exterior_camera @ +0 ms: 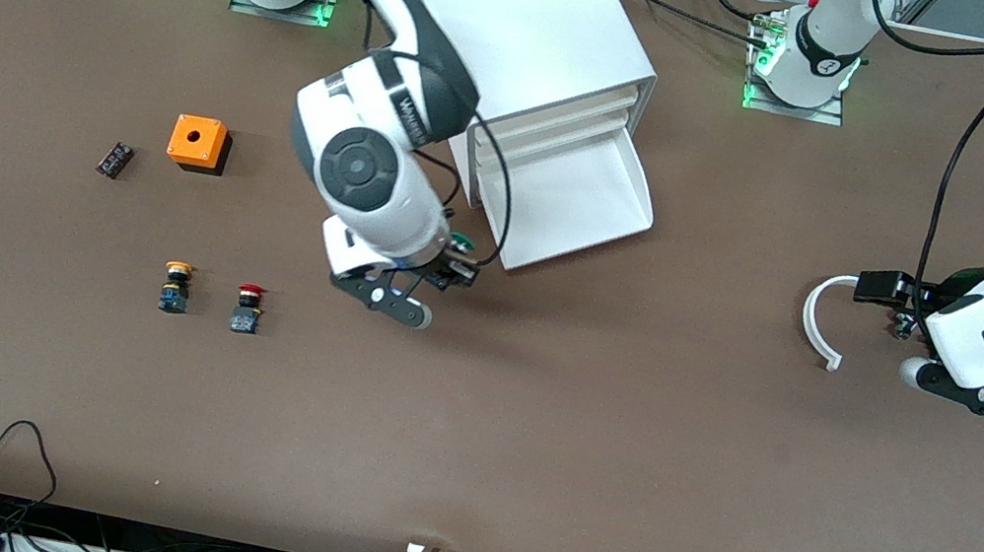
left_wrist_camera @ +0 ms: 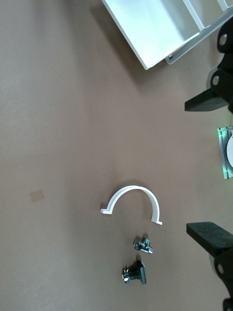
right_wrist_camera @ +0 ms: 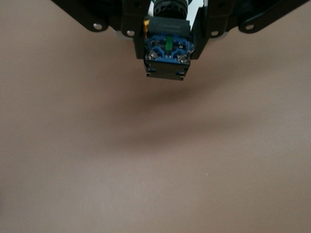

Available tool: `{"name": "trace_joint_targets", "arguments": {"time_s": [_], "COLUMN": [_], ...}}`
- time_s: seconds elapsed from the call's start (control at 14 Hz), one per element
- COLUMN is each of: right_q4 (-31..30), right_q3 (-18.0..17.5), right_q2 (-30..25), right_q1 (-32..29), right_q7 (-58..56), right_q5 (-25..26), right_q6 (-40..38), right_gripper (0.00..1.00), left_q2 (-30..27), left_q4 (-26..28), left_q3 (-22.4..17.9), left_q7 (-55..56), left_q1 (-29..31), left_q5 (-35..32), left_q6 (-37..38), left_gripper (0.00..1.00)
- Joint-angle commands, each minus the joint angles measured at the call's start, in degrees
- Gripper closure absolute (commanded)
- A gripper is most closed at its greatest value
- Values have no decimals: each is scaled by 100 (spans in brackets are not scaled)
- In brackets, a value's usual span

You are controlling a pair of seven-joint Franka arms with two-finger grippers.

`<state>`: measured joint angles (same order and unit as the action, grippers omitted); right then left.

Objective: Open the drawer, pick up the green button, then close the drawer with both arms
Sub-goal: 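Lift the green button out and carry it beside the red button, then lower the green button to the table while the left gripper reaches the drawer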

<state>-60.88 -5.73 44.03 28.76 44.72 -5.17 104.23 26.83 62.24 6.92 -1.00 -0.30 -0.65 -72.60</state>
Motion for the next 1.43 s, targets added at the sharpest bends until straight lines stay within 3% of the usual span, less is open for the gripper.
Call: {"name": "trace_joint_targets", "arguments": {"time_s": [0.0,0.29,0.5,0.86,1.14,1.36], "right_q4": [-187,-722,-995,-1785,-2086,-2086], "right_q3": [-42,-33,-33,-33,-24,-16], "right_q2": [-26,-8,35,53,254,387], "right_q1": [-440,-950,-1162,-1233,-1294,-1312], "right_q7": [-1304,-2712,-3188,-3321,-3329,-3356], "right_q5": [-20,120,638,798,965,1000], "right_q6": [-43,281,580,1528,2215,2461], "right_gripper": [97,97,97,96,96,90], "left_q2": [6,-195,-284,-275,-214,-126], "left_q4": [-71,515,1254,2527,3732,4225], "left_q3": [55,54,89,879,890,898], "left_q7": [179,1064,1549,3533,4834,5379], "left_q1": [-5,3,-84,-189,-927,-1200], "left_q5": [-93,275,364,259,241,-214], "left_q6": [62,-323,-1316,-3116,-4944,-5553], "left_gripper": [0,0,0,0,0,0]}}
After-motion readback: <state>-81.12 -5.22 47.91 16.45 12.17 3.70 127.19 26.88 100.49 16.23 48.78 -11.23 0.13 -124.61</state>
